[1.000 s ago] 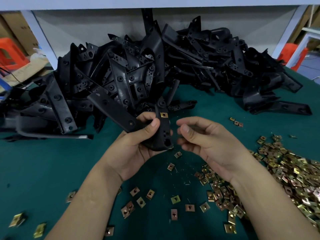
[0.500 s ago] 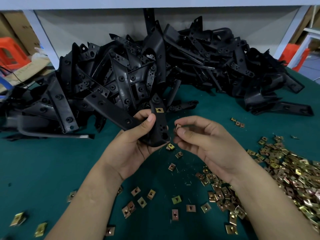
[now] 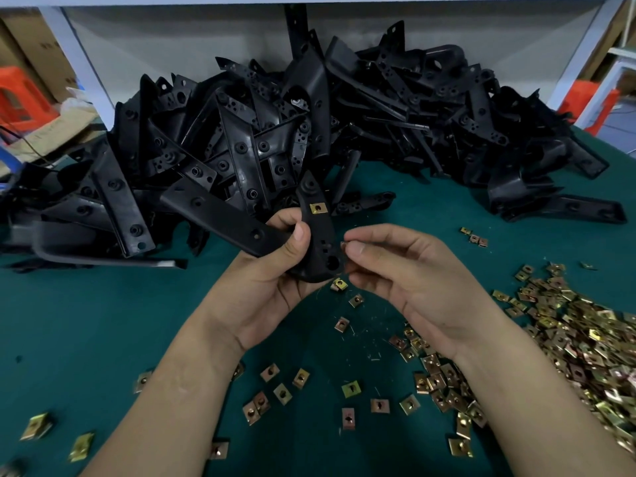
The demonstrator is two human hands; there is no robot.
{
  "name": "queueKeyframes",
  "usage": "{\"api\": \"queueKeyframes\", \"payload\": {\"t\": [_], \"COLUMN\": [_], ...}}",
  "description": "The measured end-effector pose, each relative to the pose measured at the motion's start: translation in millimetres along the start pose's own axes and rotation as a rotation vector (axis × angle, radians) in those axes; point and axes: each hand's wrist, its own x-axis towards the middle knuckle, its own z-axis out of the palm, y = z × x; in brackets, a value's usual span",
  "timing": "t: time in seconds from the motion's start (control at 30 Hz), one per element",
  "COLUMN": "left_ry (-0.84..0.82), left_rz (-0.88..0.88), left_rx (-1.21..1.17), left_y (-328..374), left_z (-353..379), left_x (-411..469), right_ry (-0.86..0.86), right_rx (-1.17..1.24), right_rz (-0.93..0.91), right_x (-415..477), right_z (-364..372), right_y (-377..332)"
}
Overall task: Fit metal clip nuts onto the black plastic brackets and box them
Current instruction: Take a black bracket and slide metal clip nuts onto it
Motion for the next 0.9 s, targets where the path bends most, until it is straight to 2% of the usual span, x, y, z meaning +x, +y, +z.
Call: {"api": "queueKeyframes", "payload": {"t": [0.43, 0.9], "left_ry": [-0.013, -0.040], "left_rz": [-0.003, -0.032], "left_rx": [0.047, 0.107], "left_y": [1.4, -1.5], "left_z": [0.2, -0.8], "left_x": [-0.3, -1.8], "right_ry": [-0.051, -0.142], "right_rx": [0.084, -0.047], "right_rz": [0.028, 0.030], "right_x": [-0.5, -1.8], "right_z": [2.2, -7.2], "right_y": [2.5, -3.0]}}
